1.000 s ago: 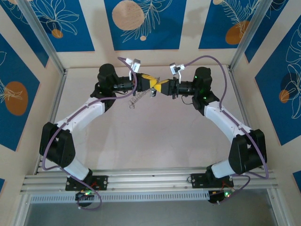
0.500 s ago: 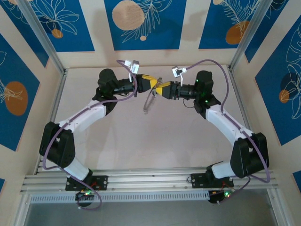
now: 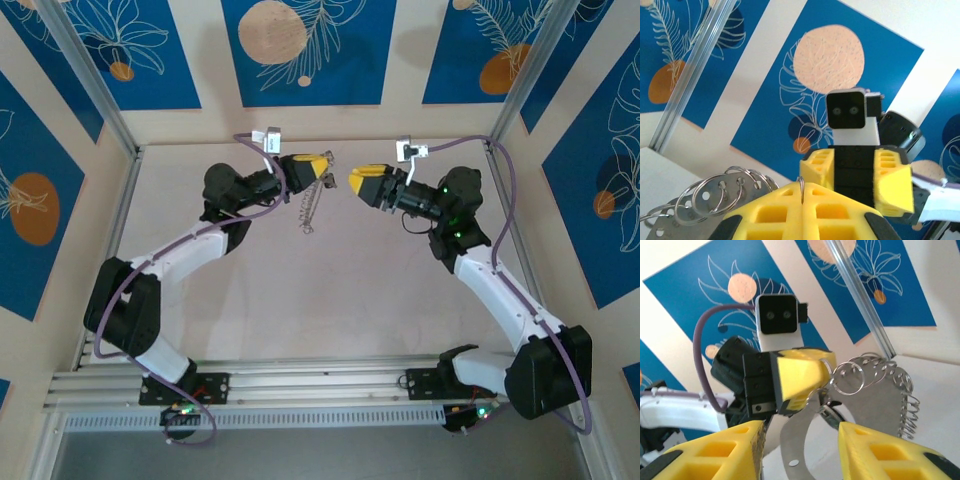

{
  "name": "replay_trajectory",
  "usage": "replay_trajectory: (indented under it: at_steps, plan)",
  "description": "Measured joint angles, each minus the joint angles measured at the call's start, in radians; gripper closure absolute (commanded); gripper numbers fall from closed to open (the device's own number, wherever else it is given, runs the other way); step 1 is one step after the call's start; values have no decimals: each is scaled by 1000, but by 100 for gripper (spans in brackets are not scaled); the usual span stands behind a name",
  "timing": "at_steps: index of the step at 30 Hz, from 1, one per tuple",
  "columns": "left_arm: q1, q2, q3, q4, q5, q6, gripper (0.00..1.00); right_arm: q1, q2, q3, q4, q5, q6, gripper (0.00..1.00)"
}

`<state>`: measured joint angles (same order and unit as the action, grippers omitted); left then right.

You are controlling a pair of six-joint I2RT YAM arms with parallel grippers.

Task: Put the keys on the keyring

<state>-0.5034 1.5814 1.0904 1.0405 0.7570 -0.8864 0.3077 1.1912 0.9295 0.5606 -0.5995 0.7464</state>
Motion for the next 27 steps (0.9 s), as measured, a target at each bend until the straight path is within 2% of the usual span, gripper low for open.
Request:
replay_trajectory:
  at_steps: [9,27]
  plan:
    - [-28,0,-3,87,-13,-51,100,53,97,34,84,78,58,58]
    - [-32,13,-3,89,-15,-51,100,77,122,73,135,103,73,66]
